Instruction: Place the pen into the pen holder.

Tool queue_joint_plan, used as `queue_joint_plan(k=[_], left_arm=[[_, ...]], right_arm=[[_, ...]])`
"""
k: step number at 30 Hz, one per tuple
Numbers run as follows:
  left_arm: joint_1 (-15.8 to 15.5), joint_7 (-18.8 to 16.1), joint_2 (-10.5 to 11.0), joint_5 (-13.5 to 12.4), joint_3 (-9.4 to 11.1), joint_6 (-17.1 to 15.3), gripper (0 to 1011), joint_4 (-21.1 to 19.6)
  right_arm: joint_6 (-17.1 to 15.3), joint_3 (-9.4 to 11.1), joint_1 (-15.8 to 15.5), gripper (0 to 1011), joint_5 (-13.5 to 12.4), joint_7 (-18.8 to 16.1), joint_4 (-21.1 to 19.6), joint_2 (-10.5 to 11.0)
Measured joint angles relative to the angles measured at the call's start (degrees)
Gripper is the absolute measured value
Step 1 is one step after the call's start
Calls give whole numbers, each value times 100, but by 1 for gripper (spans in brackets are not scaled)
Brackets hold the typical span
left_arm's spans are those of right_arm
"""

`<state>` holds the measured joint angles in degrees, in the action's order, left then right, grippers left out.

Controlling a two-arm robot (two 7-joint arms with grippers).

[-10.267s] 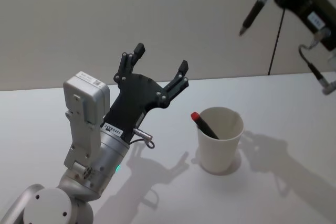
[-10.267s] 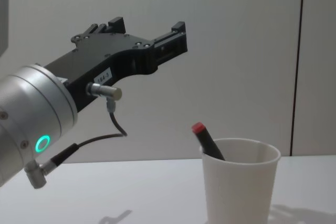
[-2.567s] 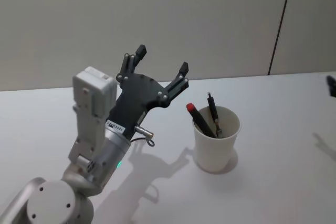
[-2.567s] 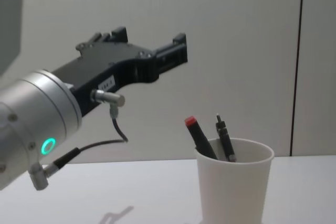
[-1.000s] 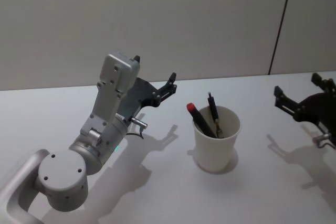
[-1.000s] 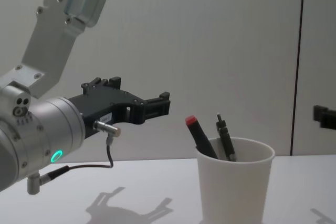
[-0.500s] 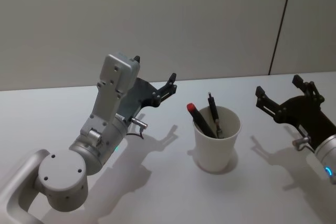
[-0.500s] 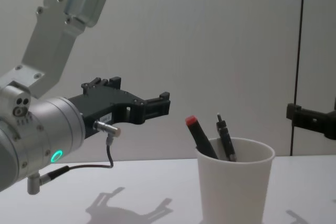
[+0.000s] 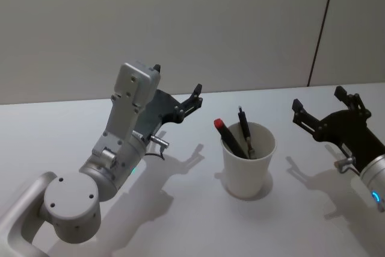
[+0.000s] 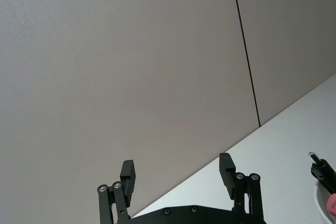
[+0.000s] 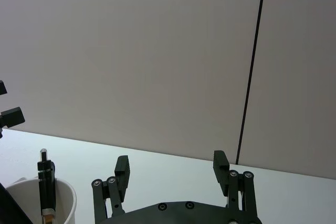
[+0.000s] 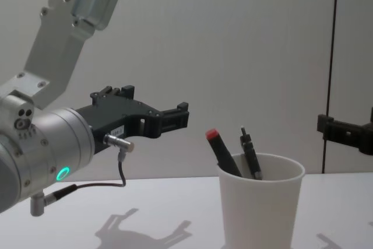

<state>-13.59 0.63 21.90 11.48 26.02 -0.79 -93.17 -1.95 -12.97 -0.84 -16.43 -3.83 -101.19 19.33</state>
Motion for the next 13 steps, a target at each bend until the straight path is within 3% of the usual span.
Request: queue_joint_plan(k=[13], left_arm=[[0,0,0,0,0,0,1001,0]], right_arm=[[0,3,0,1002,-2,0,-2,0]])
